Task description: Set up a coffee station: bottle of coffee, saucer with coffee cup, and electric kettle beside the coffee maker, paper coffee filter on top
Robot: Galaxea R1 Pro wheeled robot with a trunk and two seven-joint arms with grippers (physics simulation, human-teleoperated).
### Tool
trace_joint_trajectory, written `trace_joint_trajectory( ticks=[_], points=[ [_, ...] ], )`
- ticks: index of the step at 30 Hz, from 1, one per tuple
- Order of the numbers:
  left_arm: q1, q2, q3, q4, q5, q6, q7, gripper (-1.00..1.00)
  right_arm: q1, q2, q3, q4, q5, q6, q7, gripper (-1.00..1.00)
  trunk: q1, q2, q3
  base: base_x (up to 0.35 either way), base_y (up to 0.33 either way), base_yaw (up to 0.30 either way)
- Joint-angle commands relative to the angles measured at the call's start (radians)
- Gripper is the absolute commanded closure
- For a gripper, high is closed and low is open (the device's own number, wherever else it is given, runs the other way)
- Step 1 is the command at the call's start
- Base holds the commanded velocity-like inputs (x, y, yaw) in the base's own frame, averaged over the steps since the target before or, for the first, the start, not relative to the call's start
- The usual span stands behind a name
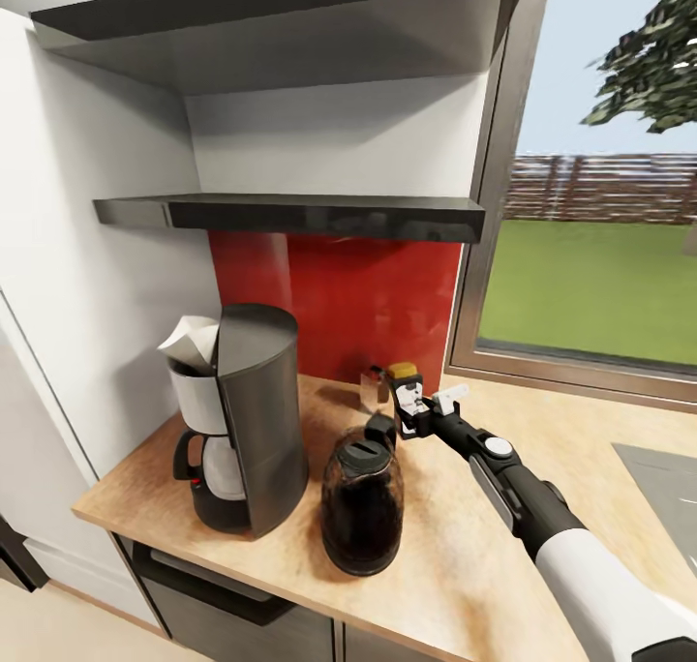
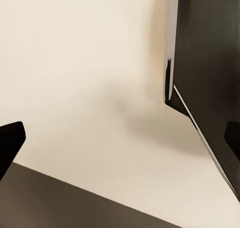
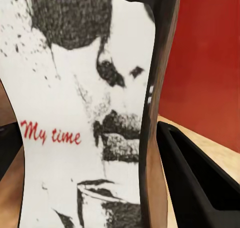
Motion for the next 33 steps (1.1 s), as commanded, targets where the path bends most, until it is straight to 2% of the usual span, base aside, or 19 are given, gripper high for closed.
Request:
trace_joint_trajectory(
  ticks=[1, 9, 33],
  points=[
    [-0.001, 0.0, -0.009, 0.001, 0.008, -0.005, 0.002, -1.0, -0.001, -0.001, 0.003, 0.0, -0.012, 0.003, 0.0, 1.0, 0.001, -0.002, -0.002, 0.158, 0.0, 0.0],
    [-0.001, 0.0, -0.008, 0.001, 0.008, -0.005, 0.002, -1.0, -0.001, -0.001, 0.003, 0.001, -0.013, 0.003, -0.001, 1.0, 0.001, -0.002, -0.002, 0.203, 0.0, 0.0],
    [-0.001, -0.001, -0.007, 0.001, 0.008, -0.005, 0.002, -1.0, -0.001, 0.001, 0.004, 0.003, -0.011, 0.003, -0.001, 1.0, 0.001, -0.002, -0.002, 0.046, 0.052, 0.0]
  ],
)
